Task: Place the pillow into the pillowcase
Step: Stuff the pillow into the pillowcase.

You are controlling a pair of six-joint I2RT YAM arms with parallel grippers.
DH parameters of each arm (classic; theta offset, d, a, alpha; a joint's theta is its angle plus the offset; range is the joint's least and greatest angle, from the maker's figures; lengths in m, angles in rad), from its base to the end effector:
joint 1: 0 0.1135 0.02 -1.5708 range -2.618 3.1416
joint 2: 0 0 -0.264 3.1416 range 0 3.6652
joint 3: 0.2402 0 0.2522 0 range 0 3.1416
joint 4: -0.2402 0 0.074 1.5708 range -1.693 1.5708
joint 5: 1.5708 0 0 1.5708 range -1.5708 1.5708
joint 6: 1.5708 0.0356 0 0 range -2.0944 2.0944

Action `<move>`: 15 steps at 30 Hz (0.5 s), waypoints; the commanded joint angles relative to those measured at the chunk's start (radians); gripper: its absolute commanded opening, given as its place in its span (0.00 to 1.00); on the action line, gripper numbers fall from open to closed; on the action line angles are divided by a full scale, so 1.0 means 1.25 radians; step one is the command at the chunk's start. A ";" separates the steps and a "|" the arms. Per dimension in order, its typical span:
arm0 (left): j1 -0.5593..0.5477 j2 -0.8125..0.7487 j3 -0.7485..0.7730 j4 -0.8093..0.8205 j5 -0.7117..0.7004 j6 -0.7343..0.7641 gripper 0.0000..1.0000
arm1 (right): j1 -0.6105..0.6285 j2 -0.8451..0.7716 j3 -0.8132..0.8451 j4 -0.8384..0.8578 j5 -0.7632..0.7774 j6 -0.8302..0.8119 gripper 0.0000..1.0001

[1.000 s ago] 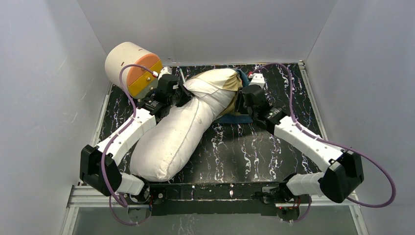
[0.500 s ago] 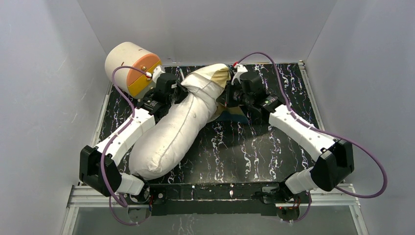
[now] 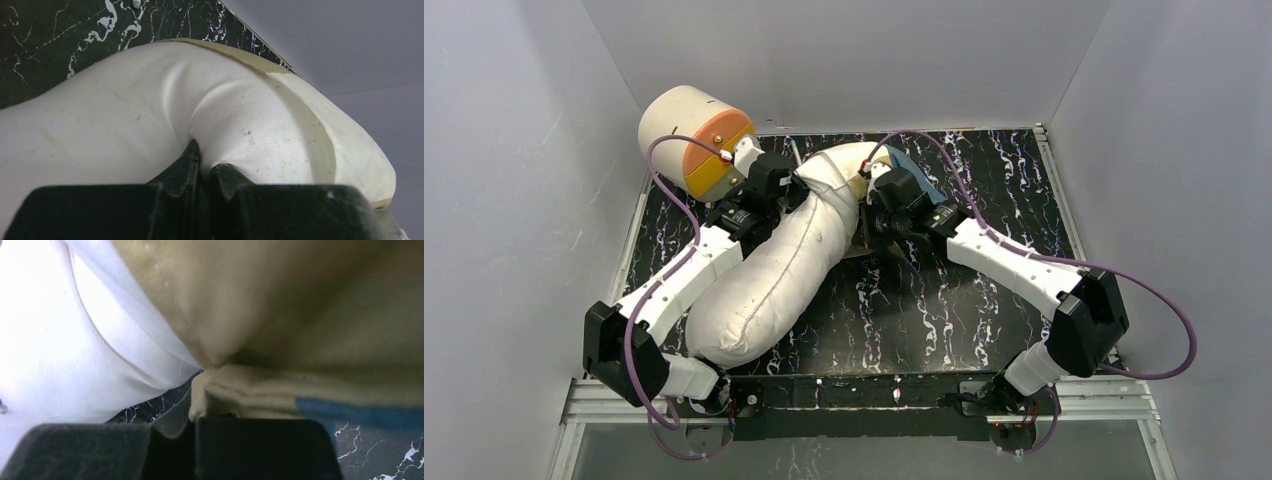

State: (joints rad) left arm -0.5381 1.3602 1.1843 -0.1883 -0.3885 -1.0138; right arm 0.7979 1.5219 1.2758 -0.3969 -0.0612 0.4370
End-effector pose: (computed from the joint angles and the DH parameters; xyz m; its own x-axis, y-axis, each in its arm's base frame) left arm 0.2786 -0.1506 0.3498 -0.3063 -0.7320 -0.6085 -0.1696 0.6710 -0.7218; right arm 0.2407 0.2499 0.3100 -0.6962 -0.1088 -0.7096 -0.5012 0.7813 0.3719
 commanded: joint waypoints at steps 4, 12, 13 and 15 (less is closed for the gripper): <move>0.007 -0.045 0.077 0.092 0.092 0.237 0.17 | -0.027 -0.083 -0.006 0.082 -0.053 -0.009 0.01; 0.007 -0.145 0.094 -0.025 0.375 0.599 0.78 | -0.042 -0.082 -0.006 0.251 -0.106 0.052 0.01; 0.006 -0.138 0.111 -0.056 0.397 0.630 0.83 | -0.041 -0.076 -0.002 0.255 -0.107 0.054 0.01; 0.006 -0.115 0.138 -0.110 0.415 0.684 0.89 | -0.042 -0.068 0.006 0.256 -0.100 0.057 0.01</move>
State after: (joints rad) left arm -0.5274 1.2163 1.2720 -0.2157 -0.0303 -0.4023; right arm 0.7311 1.4456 1.2469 -0.2317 -0.1047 0.4698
